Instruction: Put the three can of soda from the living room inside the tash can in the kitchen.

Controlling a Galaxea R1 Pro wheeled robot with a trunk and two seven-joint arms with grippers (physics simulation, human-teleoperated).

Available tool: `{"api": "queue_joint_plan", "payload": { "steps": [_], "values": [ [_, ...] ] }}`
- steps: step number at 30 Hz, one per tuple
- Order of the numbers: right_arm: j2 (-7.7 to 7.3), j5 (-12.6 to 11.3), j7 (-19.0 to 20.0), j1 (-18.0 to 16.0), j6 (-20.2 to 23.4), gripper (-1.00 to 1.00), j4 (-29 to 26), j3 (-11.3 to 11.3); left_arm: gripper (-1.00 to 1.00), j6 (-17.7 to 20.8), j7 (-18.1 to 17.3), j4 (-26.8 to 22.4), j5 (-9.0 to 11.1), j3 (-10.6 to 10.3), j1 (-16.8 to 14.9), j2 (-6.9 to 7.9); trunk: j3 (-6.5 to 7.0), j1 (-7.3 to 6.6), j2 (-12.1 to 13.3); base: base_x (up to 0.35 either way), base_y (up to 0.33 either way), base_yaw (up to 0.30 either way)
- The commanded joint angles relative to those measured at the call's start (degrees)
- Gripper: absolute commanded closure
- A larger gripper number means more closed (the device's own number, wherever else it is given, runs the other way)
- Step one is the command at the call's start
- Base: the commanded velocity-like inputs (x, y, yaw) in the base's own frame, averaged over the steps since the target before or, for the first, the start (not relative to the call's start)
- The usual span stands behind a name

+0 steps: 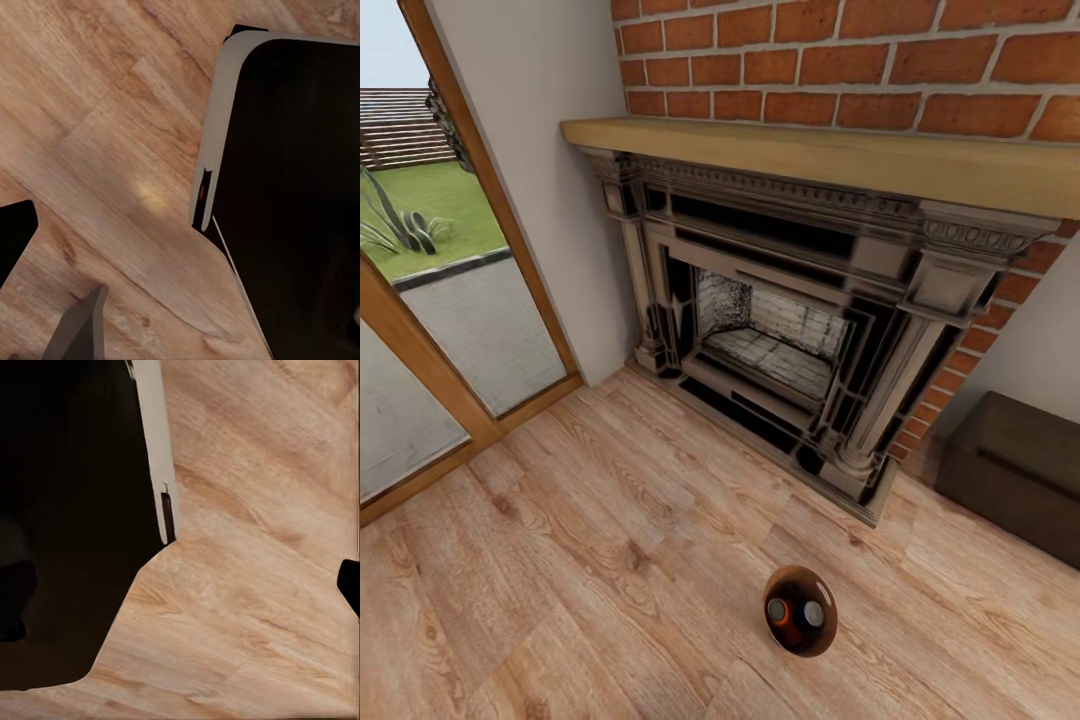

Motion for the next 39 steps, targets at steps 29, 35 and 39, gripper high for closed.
{"api": "queue_joint_plan", "payload": {
  "steps": [29,35,39],
  "values": [
    [3.69,0.17,-5.78,0.00,0.00,-1.00,1.00,-1.23,-1.00,0.12,0.02,0.08,-0.10,0.09,0.00,-0.29,0.00,0.00,0.00,0.000,0.000,0.000],
    [3.83,0.17,-5.78,0.00,-0.01,-1.00,1.02,-1.32,-1.00,0.17,0.02,0.08,-0.15,0.09,0.00,-0.31,0.00,0.00,0.00,0.000,0.000,0.000],
    [3.86,0.17,-5.78,0.00,-0.01,-1.00,1.04,-1.27,-1.00,0.17,0.02,0.08,-0.10,0.06,0.00,-0.30,0.00,0.00,0.00,0.000,0.000,0.000]
  ]
}}
